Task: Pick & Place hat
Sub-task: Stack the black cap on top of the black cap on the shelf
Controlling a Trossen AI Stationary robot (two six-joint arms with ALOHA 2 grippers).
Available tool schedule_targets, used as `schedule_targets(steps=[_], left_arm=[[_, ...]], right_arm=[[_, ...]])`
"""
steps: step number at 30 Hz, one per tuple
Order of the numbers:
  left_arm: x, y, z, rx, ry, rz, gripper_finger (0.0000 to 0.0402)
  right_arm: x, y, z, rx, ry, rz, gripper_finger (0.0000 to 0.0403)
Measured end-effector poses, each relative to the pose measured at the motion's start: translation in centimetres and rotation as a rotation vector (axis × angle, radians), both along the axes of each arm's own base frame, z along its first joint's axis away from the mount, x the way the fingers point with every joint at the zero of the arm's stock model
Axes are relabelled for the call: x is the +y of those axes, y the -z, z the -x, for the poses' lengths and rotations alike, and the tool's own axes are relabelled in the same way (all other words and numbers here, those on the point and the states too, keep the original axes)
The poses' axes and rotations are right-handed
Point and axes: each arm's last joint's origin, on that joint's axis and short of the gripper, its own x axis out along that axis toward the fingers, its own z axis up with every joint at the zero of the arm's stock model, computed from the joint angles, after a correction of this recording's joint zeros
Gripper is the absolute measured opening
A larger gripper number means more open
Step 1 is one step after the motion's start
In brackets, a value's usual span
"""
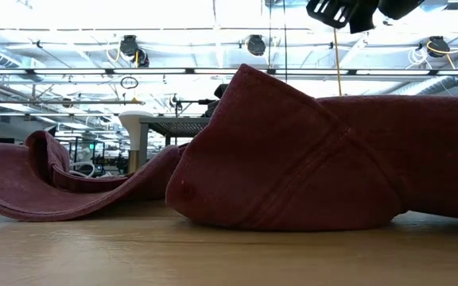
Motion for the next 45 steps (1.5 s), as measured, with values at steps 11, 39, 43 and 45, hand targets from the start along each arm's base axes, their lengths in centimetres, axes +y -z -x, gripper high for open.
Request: schedule_targets(steps=[11,39,43,45], left_arm=[[0.0,0.0,0.1,0.009,0.049,0.006,0.0009],[6.1,-3.3,1.0,-0.254,-0.092,0.124,0.0004],[6.9,-3.9,1.4,-0.358,-0.13,0.09,0.0005],[7.4,-4.0,1.5,-0.372,-0.156,0.084,0.0004]], right_arm=[[-0.1,-0.1,-0.2,0.048,0.084,-0.027,0.0058],[-4.0,-4.5,4.8,-0.031,0.295,-0.05,0.0153],[-4.8,-4.4,5.3,0.017,0.411,-0.06,0.015],[-5.2,-4.3,5.5,0.044,0.48,-0.067,0.015]])
